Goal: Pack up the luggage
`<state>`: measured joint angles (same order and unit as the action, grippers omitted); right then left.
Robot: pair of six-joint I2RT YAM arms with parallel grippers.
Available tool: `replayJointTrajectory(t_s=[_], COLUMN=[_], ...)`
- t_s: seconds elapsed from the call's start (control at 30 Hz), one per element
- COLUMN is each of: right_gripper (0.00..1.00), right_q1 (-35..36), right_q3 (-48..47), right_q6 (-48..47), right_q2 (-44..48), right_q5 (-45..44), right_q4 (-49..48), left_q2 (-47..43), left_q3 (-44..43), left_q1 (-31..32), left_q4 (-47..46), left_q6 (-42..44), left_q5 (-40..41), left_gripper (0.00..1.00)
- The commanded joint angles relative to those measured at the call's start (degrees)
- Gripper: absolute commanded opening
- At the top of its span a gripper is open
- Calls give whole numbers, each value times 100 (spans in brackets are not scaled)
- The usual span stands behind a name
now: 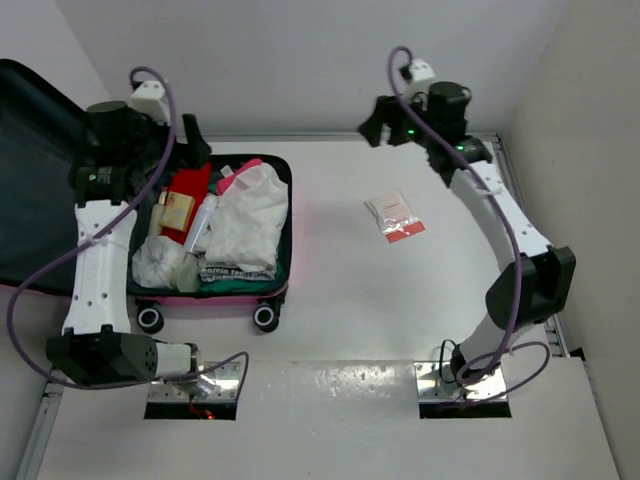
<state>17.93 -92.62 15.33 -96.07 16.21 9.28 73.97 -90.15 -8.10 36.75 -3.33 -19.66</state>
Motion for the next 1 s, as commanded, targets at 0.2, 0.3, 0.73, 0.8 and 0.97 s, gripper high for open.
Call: replayJointTrajectory(t_s=[0.2, 0.3, 0.73, 0.8, 0.97], right_gripper=[76, 76, 83, 73, 30], right_q1=[-924, -906, -510, -519, -475], right_q3=[867, 1000, 499, 508, 526], right_q6=[-1489, -1489, -2491, -2578, -2728], right_q2=[-885, -1123, -2767, -2855, -2944], right_q5=[-820, -742, -1260, -1287, -1339], right_q4=[1877, 1736, 1797, 1762, 1656], left_q2=[433, 434, 117, 56, 3], left_q3=[-425, -425, -108, -47, 58], left_q1=[1092, 863, 564, 502, 397], left_q4=[-81, 33, 86, 86, 86], left_q6=[431, 237, 166, 219, 219], left_q5=[1131, 824, 937, 990, 990], left_gripper=[97, 97, 99, 99, 99])
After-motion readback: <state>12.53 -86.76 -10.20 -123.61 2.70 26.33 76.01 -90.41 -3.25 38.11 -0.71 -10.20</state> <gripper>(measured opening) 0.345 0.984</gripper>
